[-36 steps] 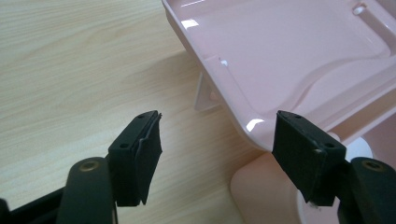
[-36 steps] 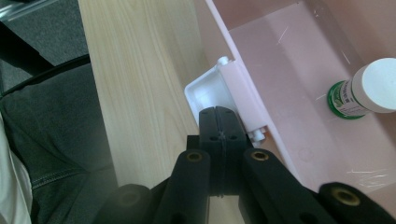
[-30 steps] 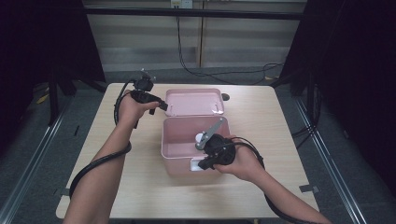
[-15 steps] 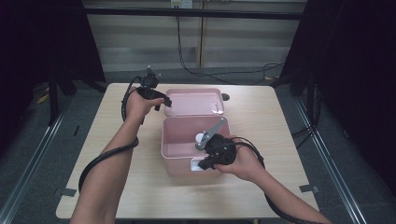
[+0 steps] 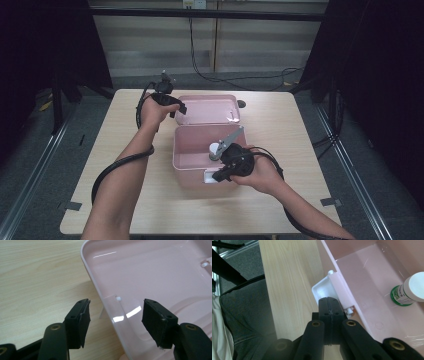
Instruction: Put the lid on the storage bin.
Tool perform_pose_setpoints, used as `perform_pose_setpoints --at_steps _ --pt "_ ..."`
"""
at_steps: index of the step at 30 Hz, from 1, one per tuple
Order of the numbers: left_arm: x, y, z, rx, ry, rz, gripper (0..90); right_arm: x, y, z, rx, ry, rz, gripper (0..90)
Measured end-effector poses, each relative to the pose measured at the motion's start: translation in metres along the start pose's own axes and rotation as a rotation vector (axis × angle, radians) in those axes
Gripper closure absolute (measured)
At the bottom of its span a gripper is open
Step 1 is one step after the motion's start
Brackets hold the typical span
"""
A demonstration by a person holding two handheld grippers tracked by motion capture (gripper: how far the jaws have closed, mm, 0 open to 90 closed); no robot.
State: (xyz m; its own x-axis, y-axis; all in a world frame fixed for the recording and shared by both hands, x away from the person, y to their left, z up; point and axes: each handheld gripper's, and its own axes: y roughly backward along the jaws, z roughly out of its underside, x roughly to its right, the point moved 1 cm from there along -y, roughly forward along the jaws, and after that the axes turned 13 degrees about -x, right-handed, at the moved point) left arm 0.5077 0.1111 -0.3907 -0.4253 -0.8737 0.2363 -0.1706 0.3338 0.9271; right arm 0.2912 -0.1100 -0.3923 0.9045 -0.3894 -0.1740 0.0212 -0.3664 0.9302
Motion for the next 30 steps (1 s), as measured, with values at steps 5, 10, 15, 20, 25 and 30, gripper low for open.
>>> perform_pose_setpoints --at_steps 5,10,15,20,25,30 --pt "0.001 -0.005 -0.004 -0.002 0.009 0.0 39.5 0.0 0.0 0.001 0.007 -0.006 -0.007 90.0" --pt "0.0 -0.01 -0.006 0.004 0.036 0.0 41.8 0.001 0.0 0.001 0.01 -0.002 -0.008 90.0" --pt "-0.004 -0.014 -0.009 0.013 0.065 -0.011 44.4 0.001 0.0 0.001 0.01 -0.002 -0.01 90.0" --pt "-0.004 -0.015 -0.012 0.022 0.085 -0.014 47.3 0.002 0.0 0.002 0.016 -0.005 -0.016 90.0" --pt "-0.004 -0.017 -0.014 0.016 0.095 -0.032 49.7 0.002 0.0 0.002 0.017 -0.007 -0.02 90.0" --pt "-0.006 -0.018 -0.016 0.02 0.105 -0.051 51.8 0.003 0.0 0.003 0.018 -0.005 -0.021 90.0"
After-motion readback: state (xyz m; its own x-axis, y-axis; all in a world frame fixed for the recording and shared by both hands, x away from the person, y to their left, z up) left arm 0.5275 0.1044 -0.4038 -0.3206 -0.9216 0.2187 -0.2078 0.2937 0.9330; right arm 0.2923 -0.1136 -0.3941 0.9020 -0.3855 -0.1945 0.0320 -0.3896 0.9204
